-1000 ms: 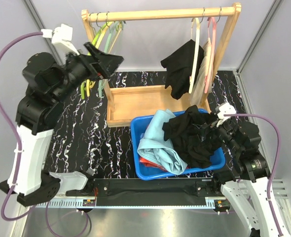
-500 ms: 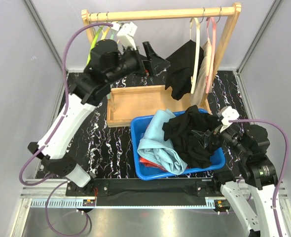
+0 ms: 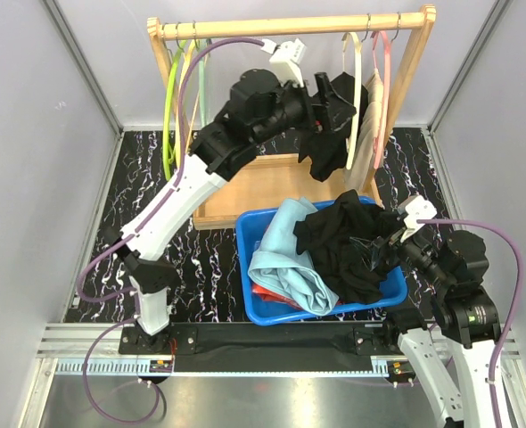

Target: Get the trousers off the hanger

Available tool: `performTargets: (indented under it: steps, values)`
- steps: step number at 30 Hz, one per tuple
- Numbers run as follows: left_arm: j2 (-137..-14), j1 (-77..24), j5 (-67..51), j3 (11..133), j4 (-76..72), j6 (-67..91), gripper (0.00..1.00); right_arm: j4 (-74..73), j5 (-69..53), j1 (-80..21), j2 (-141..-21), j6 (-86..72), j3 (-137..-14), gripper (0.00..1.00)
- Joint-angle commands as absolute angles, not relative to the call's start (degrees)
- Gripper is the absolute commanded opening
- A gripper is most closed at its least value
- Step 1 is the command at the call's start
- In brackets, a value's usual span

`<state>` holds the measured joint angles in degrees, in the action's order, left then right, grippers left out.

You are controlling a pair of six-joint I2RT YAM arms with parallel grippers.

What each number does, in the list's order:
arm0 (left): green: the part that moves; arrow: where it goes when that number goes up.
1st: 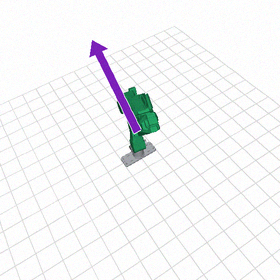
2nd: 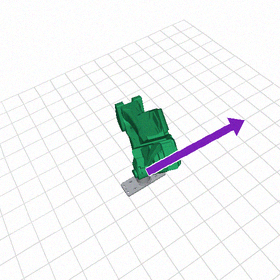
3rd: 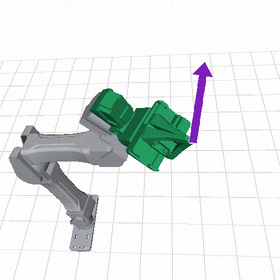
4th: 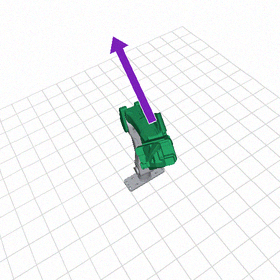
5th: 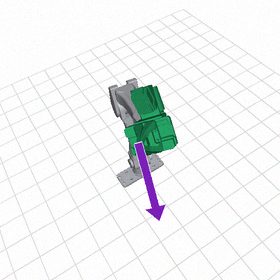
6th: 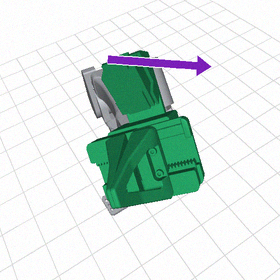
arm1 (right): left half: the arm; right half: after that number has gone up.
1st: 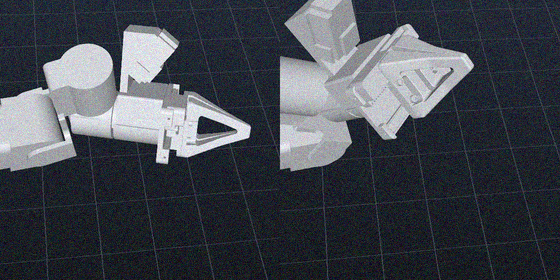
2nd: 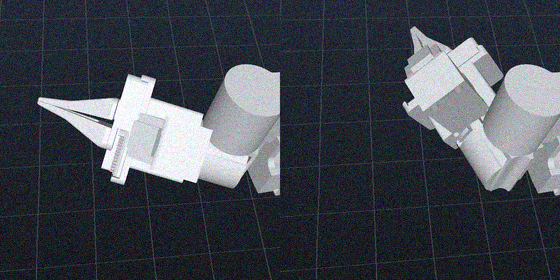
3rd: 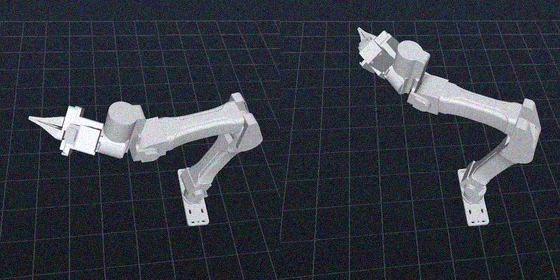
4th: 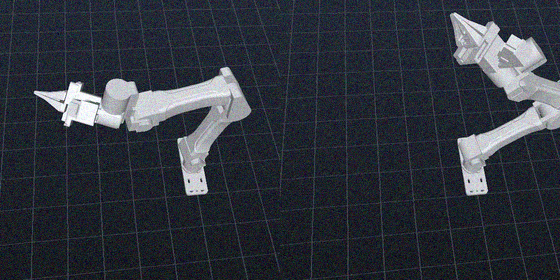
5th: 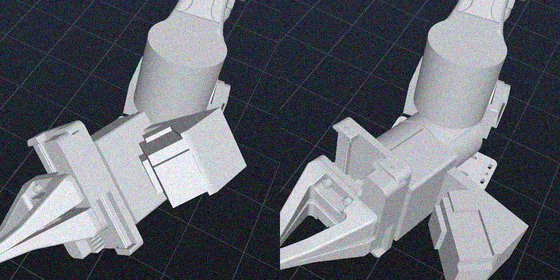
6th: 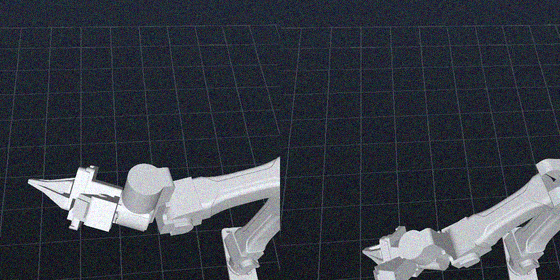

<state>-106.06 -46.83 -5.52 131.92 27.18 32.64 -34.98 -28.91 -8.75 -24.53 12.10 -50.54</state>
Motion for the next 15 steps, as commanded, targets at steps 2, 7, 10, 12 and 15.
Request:
performTargets:
  steps: [2,7,10,12,15]
  values:
    - [-108.2,-49.2,1.7,136.3,24.9,31.5,0.86,-32.6,-27.2,-7.5,-23.4,9.5,-49.7,1.0]
    - [-112.0,-52.6,8.6,140.0,26.9,26.8,0.85,-31.9,-27.4,-6.7,-22.9,8.4,-49.4,1.0]
    - [-113.1,-54.4,16.0,140.6,28.3,23.0,0.83,-31.7,-27.6,-6.3,-22.8,8.1,-49.6,1.0]
    - [-114.2,-54.8,19.6,140.6,28.7,21.1,0.81,-31.7,-27.6,-6.0,-22.8,7.9,-49.8,1.0]
    - [-115.7,-55.2,21.5,140.8,28.9,18.3,0.75,-31.7,-27.9,-5.7,-22.9,7.7,-50.5,1.0]
